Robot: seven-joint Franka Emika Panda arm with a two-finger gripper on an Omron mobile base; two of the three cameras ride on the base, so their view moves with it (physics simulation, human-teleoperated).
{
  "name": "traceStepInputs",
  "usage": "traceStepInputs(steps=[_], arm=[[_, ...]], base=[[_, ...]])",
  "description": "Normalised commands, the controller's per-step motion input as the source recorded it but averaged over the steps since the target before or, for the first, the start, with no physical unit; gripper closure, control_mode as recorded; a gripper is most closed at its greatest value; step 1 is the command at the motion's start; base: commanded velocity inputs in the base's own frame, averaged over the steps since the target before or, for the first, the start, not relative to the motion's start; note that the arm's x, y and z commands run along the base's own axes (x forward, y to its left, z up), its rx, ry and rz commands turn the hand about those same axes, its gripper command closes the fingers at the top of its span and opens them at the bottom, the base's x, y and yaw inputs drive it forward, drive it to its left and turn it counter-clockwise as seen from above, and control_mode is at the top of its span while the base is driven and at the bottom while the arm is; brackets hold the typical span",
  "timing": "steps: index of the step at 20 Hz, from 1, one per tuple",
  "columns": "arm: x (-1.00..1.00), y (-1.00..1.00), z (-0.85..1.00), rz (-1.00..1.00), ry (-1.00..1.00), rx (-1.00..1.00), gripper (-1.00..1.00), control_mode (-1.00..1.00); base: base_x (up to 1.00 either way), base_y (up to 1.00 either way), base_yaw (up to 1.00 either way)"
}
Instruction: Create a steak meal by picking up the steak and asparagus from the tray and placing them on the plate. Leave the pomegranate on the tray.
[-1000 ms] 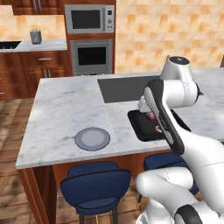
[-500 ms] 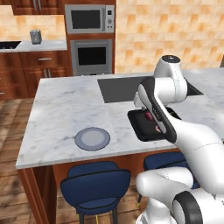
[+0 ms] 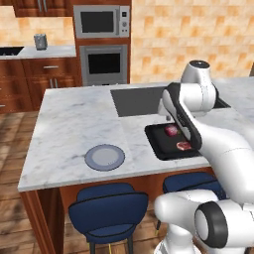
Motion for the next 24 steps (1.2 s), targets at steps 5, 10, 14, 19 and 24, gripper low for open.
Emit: traceStepInputs(steps=[5, 10, 14, 19, 24], arm=[[0.14, -0.43, -0.25, -0.17, 0.07, 0.01, -1.0, -1.0], [0.05, -0.38, -0.4, -0.18, 0.08, 0.0, -1.0, -1.0], [0.06, -0.44, -0.36, -0.21, 0.06, 0.03, -1.0, -1.0], [0.06, -0.55, -0.36, -0.14, 0.06, 0.01, -1.0, -1.0], [0.14, -0.59, -0.47, -0.05, 0.01, 0.0, -1.0, -1.0]], base=[[0.0, 0.0, 0.0], [0.0, 0.0, 0.0], [0.0, 0.0, 0.0], [0.0, 0.0, 0.0], [0.0, 0.0, 0.0]])
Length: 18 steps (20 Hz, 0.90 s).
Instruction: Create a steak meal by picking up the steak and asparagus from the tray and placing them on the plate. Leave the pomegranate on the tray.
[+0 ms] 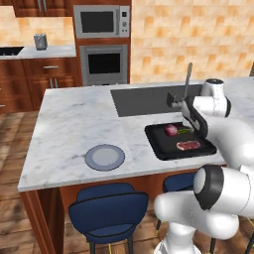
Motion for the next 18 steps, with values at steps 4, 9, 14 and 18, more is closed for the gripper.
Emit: traceStepInputs(steps=[4, 9, 14, 18], arm=[[0.33, -0.51, -0.46, 0.0, 0.0, 0.0, -1.0, -1.0], [0.41, -0.37, -0.36, 0.0, 0.0, 0.0, -1.0, -1.0], [0.45, -0.09, -0.31, -0.01, 0.0, 0.03, -1.0, -1.0], [0.55, 0.0, -0.32, 0.0, 0.0, 0.06, -1.0, -1.0]], base=[[0.0, 0.0, 0.0], [0.0, 0.0, 0.0], [0.0, 0.0, 0.0], [0.0, 0.0, 0.0]])
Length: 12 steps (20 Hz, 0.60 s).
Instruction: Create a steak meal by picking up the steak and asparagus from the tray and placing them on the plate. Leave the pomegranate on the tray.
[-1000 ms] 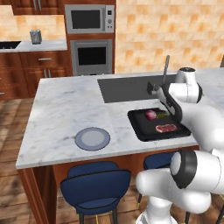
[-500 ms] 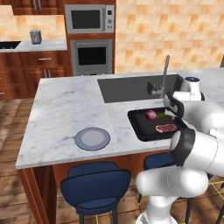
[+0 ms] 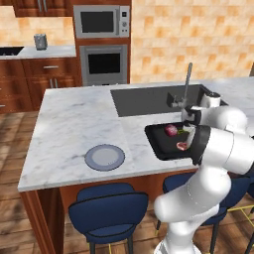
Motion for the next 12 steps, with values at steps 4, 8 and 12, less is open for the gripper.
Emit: traceStepInputs(steps=[4, 8, 12], arm=[[0.47, -0.03, -0.27, 0.0, 0.0, 0.08, -1.0, -1.0], [0.26, -0.12, -0.29, 0.0, 0.0, 0.04, -1.0, -1.0], [0.19, -0.11, -0.34, 0.0, 0.0, 0.0, -1.0, -1.0]], base=[[0.0, 0.0, 0.0], [0.0, 0.0, 0.0], [0.0, 0.0, 0.0]])
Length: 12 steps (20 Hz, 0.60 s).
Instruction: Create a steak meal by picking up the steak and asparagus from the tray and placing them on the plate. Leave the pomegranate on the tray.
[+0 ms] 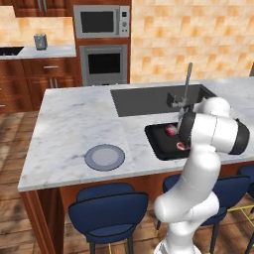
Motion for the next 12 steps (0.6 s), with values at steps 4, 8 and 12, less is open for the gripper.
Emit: traceStepInputs(steps=[4, 8, 12], arm=[[0.24, -0.03, -0.29, 0.0, 0.0, 0.0, -1.0, -1.0], [0.17, 0.0, -0.33, 0.0, 0.0, 0.0, -1.0, -1.0], [0.07, 0.0, -0.37, 0.0, 0.0, 0.0, -1.0, -1.0]], base=[[0.0, 0.0, 0.0], [0.0, 0.0, 0.0], [0.0, 0.0, 0.0]])
